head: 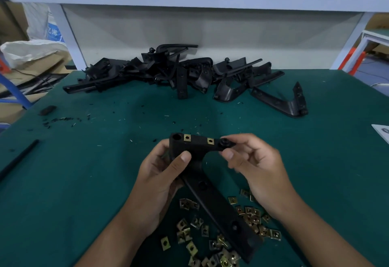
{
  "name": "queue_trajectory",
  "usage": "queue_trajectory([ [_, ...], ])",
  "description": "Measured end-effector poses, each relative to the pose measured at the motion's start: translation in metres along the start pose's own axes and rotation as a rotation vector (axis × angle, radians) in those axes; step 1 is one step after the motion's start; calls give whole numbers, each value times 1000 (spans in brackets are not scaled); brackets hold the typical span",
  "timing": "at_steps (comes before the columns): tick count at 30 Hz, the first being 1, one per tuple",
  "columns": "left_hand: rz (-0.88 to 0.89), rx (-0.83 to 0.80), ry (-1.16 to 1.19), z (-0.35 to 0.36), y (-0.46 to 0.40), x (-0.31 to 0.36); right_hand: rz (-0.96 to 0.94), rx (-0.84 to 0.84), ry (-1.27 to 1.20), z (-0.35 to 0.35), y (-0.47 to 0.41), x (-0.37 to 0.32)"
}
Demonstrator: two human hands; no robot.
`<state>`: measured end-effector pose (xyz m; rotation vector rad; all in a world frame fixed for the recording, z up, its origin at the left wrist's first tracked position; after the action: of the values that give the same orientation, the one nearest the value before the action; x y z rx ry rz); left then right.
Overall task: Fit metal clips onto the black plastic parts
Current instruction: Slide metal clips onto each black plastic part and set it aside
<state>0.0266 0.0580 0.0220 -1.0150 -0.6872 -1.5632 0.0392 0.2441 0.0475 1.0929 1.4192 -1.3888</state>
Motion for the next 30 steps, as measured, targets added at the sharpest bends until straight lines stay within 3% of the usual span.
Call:
queue_trajectory([
  [9, 128, 69, -298, 29, 24, 28, -185, 75, 276, -31, 18, -57],
  [12, 167, -53, -414, 67, 41, 28, -253, 153, 395, -64, 64, -85],
  [15, 112, -268, -380, 128, 64, 8, -238, 276, 510, -110, 125, -113],
  [24, -9, -687, -537, 288, 156, -109, 150, 641, 954, -232, 334, -140],
  [30, -146, -931, -737, 341, 216, -179, 438, 717, 1092, -269, 432, -116],
])
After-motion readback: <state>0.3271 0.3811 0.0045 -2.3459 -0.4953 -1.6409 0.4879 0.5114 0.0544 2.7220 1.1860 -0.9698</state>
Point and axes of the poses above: each hand's wrist, its own y-axis away from the middle knuckle, its own z-axis out of the palm, x = y × z, the point moved 6 cm from there along -y, towards the middle knuckle, and after that the axes turned 1 degree about y, right-handed, at the moved point
